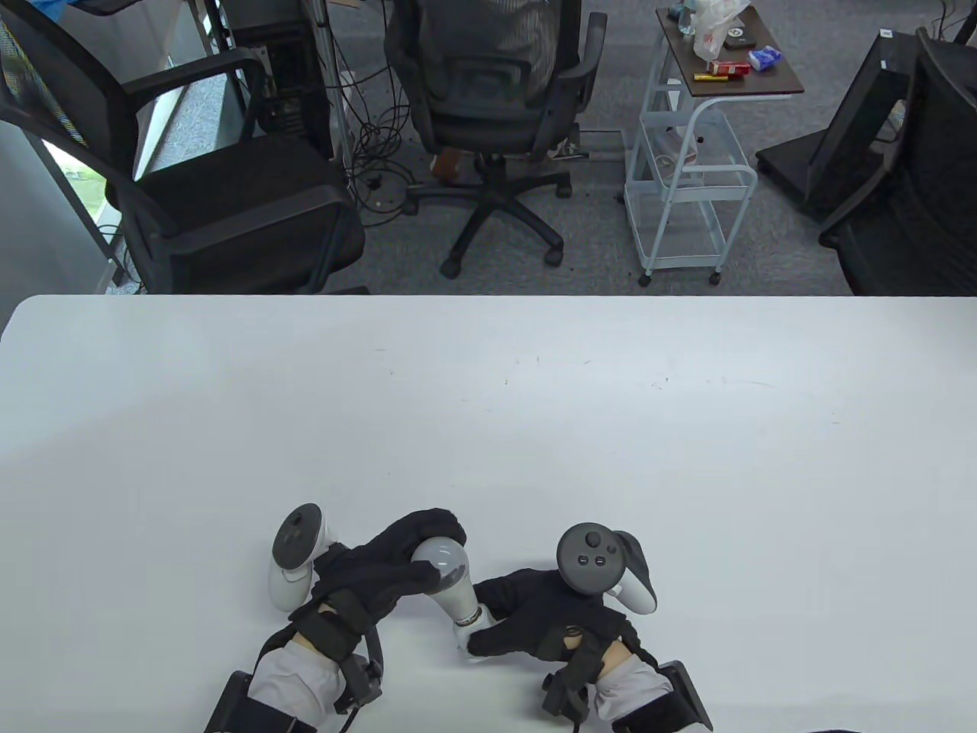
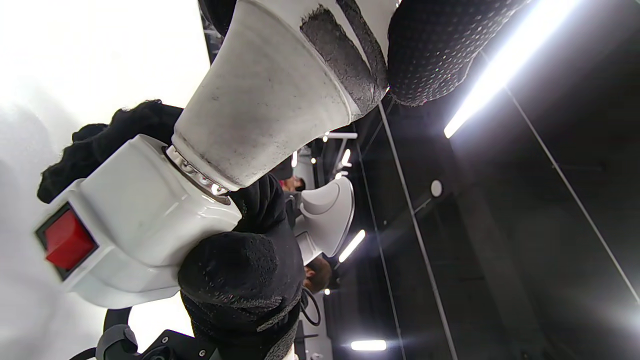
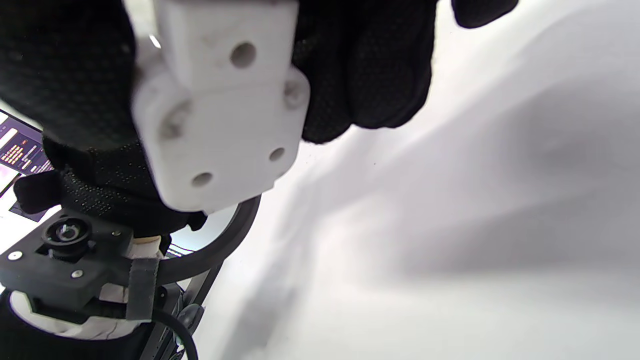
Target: Screw light bulb into light bulb socket (Screw with left hand)
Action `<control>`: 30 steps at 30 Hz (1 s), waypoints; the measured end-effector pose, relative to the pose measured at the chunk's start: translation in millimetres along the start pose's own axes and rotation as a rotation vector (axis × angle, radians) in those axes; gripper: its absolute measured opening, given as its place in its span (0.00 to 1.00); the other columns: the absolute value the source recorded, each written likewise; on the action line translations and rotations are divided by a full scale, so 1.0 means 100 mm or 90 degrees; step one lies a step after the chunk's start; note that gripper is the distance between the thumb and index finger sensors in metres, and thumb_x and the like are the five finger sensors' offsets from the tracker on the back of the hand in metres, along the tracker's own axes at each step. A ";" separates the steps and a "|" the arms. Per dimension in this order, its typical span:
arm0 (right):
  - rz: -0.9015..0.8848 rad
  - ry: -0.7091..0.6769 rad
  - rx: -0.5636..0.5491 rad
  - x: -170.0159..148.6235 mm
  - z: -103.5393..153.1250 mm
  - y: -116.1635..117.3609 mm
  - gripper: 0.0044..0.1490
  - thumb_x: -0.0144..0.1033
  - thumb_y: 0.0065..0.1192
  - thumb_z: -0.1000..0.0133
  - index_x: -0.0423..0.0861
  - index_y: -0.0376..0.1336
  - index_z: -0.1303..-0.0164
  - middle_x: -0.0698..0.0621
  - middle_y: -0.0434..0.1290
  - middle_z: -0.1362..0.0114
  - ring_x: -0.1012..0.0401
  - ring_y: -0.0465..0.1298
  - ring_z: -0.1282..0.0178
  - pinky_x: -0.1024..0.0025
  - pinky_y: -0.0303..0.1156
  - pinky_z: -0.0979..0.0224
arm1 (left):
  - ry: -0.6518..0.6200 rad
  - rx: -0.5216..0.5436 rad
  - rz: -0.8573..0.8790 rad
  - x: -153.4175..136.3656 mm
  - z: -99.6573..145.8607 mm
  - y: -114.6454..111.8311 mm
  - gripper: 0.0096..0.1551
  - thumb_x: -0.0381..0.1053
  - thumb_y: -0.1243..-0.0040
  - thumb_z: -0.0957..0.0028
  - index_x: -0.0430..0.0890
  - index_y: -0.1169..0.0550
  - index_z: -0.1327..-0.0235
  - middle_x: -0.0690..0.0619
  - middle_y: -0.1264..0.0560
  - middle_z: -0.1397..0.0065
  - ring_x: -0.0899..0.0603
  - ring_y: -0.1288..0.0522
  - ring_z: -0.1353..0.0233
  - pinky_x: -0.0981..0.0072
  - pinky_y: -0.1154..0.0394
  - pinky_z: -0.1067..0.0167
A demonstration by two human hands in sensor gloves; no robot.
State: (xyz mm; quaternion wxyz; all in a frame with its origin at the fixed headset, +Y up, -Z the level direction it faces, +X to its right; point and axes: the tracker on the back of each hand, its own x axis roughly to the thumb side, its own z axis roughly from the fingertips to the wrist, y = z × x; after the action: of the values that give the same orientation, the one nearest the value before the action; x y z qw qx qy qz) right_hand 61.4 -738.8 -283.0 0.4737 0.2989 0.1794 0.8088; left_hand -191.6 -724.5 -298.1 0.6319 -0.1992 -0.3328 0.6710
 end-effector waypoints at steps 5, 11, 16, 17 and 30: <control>0.014 0.039 0.028 -0.03 -0.01 0.03 0.40 0.50 0.79 0.50 0.40 0.65 0.34 0.37 0.76 0.36 0.40 0.74 0.37 0.26 0.50 0.25 | 0.024 0.009 -0.041 0.01 -0.01 -0.02 0.42 0.55 0.37 0.35 0.43 0.41 0.13 0.33 0.42 0.15 0.25 0.47 0.16 0.12 0.51 0.32; 0.047 0.069 -0.001 -0.02 -0.01 0.03 0.40 0.44 0.79 0.49 0.41 0.63 0.32 0.37 0.74 0.32 0.39 0.71 0.32 0.25 0.48 0.24 | 0.041 0.012 -0.193 0.20 0.02 -0.04 0.41 0.54 0.36 0.35 0.46 0.39 0.12 0.28 0.48 0.14 0.22 0.53 0.17 0.11 0.54 0.33; 0.057 0.065 -0.032 0.00 0.01 -0.02 0.40 0.42 0.79 0.49 0.42 0.63 0.31 0.39 0.73 0.29 0.40 0.70 0.29 0.25 0.47 0.24 | 0.017 0.019 -0.297 0.46 0.10 -0.01 0.45 0.59 0.38 0.35 0.45 0.42 0.11 0.29 0.48 0.13 0.22 0.53 0.17 0.11 0.54 0.33; 0.058 0.067 -0.043 0.00 0.02 -0.02 0.40 0.42 0.79 0.49 0.42 0.62 0.30 0.39 0.72 0.29 0.40 0.70 0.29 0.25 0.47 0.24 | 0.012 0.032 -0.305 0.49 0.14 0.01 0.45 0.60 0.38 0.35 0.44 0.42 0.11 0.28 0.48 0.13 0.22 0.53 0.17 0.11 0.54 0.33; 0.040 0.171 -0.147 -0.15 -0.03 -0.11 0.40 0.42 0.78 0.49 0.50 0.60 0.28 0.43 0.62 0.22 0.42 0.59 0.20 0.26 0.40 0.22 | 0.323 0.225 -0.862 0.50 1.00 0.59 0.38 0.55 0.50 0.32 0.44 0.43 0.11 0.28 0.50 0.14 0.22 0.57 0.17 0.12 0.56 0.34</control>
State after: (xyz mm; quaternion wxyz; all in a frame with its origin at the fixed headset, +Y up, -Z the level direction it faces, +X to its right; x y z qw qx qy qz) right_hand 72.5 -746.9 -296.5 0.4511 0.1371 0.1375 0.8711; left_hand -308.2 -693.7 -261.8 0.9873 0.0054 -0.1133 0.1113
